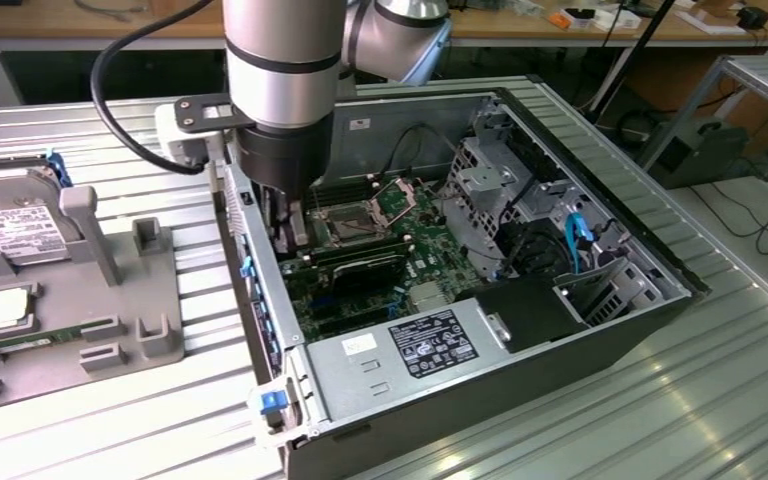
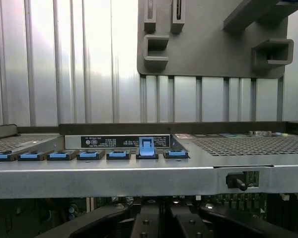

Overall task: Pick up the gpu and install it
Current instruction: 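Press down on the gpu until it lock into place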

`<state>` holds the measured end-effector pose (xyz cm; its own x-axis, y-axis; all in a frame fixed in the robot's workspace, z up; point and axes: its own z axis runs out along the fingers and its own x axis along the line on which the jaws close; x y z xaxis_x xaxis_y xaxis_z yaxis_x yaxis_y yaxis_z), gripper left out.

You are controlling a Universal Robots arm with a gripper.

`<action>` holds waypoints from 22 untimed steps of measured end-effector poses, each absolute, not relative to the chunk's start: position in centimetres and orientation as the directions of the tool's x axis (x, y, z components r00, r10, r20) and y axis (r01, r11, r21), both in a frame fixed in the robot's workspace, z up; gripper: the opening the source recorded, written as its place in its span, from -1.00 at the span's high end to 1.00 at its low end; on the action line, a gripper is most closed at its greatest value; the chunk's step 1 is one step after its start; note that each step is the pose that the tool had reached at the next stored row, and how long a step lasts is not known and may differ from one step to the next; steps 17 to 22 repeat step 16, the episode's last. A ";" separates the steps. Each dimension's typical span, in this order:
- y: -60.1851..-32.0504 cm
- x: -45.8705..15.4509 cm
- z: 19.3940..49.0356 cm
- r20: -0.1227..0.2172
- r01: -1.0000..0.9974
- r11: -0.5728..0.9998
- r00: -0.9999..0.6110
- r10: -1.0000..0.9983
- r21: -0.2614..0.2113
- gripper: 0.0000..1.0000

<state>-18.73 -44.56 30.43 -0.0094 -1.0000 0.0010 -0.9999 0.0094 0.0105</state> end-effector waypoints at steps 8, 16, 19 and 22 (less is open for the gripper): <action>-44.6 -16.9 30.4 0.001 -1.000 0.009 -0.009 -1.000 0.011 0.79; -44.6 -16.7 30.4 0.001 -1.000 0.009 -0.009 -1.000 0.011 0.79; -44.6 -16.7 30.4 0.001 -1.000 0.009 -0.009 -1.000 0.011 0.79; -44.6 -16.7 30.4 0.001 -1.000 0.009 -0.009 -1.000 0.011 0.79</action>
